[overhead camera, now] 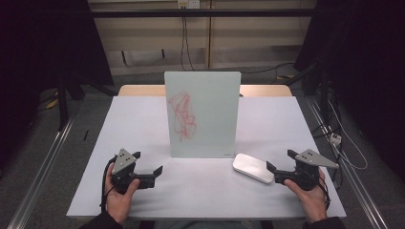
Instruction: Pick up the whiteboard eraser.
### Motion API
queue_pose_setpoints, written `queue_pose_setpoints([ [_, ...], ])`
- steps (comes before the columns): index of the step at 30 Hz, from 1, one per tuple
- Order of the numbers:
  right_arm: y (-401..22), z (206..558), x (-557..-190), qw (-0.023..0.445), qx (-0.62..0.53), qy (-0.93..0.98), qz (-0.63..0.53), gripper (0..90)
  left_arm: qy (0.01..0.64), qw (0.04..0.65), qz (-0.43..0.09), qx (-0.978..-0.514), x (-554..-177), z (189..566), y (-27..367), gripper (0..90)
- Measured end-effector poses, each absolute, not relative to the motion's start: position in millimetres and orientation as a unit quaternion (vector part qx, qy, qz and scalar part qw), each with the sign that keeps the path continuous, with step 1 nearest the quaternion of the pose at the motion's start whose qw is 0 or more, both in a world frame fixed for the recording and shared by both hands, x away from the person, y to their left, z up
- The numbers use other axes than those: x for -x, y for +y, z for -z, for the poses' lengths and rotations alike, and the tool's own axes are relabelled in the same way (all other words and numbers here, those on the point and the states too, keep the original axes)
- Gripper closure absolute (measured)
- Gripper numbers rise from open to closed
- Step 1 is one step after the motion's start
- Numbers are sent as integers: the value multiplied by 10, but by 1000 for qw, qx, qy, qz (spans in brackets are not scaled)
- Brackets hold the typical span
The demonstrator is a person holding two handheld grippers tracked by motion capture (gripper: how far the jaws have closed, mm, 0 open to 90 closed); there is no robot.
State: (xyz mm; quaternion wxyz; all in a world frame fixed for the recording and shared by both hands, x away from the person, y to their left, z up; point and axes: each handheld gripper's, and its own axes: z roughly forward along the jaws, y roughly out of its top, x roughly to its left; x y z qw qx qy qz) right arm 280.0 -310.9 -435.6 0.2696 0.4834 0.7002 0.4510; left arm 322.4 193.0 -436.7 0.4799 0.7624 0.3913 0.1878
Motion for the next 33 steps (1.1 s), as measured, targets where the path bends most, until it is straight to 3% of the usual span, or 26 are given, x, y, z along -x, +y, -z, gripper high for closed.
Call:
queue_pose_setpoints([
  [16,-3104,4342,-2798,248,-487,708,-448,66,395,487,-187,-757,-3220,4367,1952,36],
  [33,-2812,4298,-2866,216,-446,749,-441,89,393,490,-184,-756,-3211,4366,1955,35],
])
